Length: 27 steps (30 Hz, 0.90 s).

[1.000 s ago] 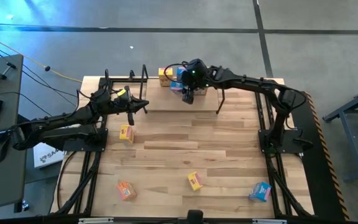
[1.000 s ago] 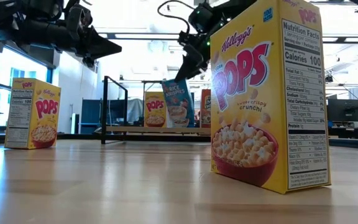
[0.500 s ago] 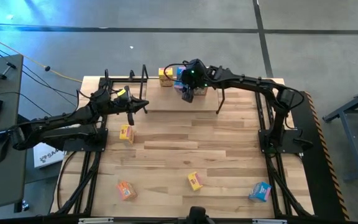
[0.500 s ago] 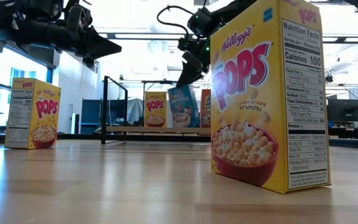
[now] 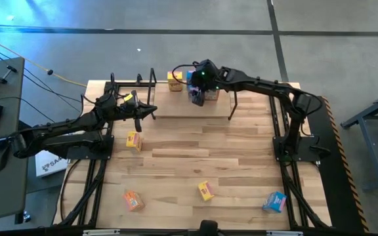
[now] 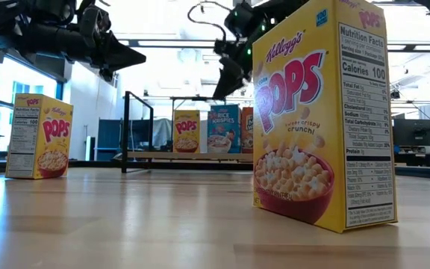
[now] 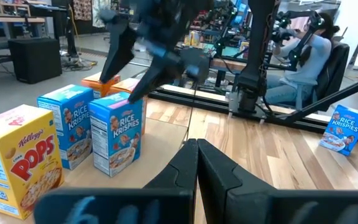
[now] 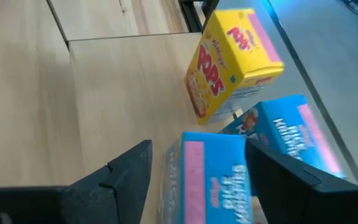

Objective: Stack cereal on shelf
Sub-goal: Put the top blue cereal box on the shelf aligned with the other blue cereal box

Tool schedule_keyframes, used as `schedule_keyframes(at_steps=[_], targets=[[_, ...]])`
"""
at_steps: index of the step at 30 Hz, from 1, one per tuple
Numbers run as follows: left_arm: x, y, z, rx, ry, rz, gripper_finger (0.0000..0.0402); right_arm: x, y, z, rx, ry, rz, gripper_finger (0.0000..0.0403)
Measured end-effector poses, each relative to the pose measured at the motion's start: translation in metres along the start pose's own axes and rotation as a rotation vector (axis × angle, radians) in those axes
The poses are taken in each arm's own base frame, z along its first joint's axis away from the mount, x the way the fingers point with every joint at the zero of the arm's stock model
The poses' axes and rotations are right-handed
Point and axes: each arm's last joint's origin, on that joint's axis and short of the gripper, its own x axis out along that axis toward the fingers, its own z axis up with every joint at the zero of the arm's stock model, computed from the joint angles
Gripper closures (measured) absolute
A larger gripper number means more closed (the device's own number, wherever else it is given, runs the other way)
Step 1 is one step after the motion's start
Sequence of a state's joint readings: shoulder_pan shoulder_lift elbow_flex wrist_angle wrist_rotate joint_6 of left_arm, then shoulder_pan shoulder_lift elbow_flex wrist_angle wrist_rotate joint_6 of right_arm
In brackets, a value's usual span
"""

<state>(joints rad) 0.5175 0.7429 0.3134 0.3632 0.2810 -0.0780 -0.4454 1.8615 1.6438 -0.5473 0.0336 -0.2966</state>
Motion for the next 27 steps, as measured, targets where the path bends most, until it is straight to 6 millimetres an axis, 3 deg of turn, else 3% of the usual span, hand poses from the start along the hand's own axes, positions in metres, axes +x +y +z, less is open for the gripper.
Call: schedule_keyframes(at_steps=[4,7,14,20,27], targets=[[0.000,0.000,0.000,-0.001,0.003,0.000,0.0401,-0.027,0.008,0.014,-0.034,0.119,-0.021,0.0200],[0.000,0.000,-0.001,-0.002,0.008,0.001,0.0401,-0.040,0.012,0.012,-0.026,0.230,-0.021,0.0253],[0.000,0.000,-0.001,-0.001,0.008,0.001,0.0402,-0.024,0.013,-0.017,0.098,0.378,-0.020,0.0390],[0.000,0.000,-0.001,-0.001,0.008,0.001,0.0401,-0.005,0.013,-0.027,0.163,0.317,-0.045,0.0380],[0.000,0.000,-0.001,-0.001,0.008,0.001,0.0401,0.001,0.005,-0.026,0.188,0.252,-0.073,0.0388]])
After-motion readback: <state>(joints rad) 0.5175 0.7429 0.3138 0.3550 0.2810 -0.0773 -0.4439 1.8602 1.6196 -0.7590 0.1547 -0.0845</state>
